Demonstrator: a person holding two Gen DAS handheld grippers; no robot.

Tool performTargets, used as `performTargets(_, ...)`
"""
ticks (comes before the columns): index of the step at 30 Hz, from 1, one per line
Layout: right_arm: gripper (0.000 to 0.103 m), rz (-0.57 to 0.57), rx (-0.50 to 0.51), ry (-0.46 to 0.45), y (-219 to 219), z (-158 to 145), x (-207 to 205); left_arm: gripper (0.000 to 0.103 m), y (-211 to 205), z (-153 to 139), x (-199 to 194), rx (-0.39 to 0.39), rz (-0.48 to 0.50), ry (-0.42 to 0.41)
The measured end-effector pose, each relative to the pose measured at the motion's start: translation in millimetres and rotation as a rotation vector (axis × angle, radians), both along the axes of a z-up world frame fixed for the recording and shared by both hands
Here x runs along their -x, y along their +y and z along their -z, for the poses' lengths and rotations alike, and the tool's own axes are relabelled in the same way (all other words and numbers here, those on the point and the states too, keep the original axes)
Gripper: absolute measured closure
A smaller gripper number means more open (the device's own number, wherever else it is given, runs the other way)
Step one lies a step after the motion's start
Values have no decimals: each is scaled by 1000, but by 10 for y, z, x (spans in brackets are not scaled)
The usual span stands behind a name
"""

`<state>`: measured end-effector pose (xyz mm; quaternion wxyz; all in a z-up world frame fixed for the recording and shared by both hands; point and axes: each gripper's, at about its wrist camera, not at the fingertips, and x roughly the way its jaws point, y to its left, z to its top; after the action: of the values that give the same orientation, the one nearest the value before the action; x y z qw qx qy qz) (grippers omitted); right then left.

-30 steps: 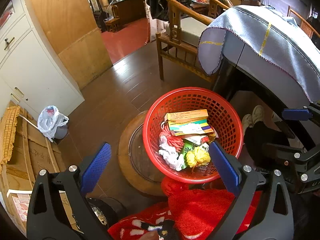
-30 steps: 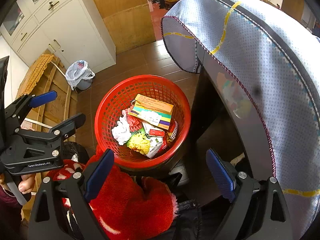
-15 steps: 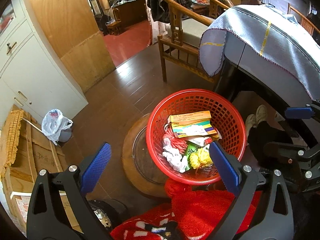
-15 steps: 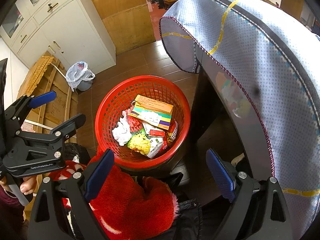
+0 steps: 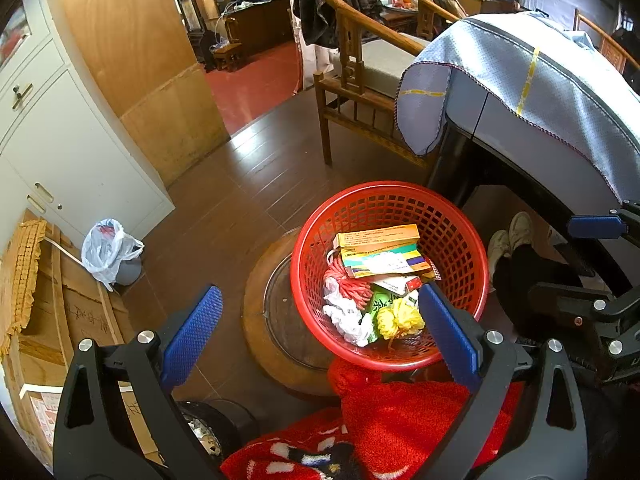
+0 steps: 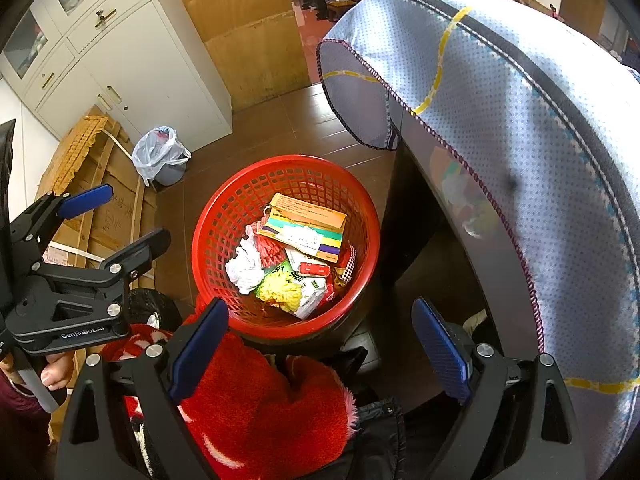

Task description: Collect trash

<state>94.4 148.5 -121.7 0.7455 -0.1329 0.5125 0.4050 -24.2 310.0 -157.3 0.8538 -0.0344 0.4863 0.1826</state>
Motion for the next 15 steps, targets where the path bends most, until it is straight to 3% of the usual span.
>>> performTargets(15, 12, 1, -5, 0, -6, -31, -6, 8, 3, -9, -12, 8, -1, 5)
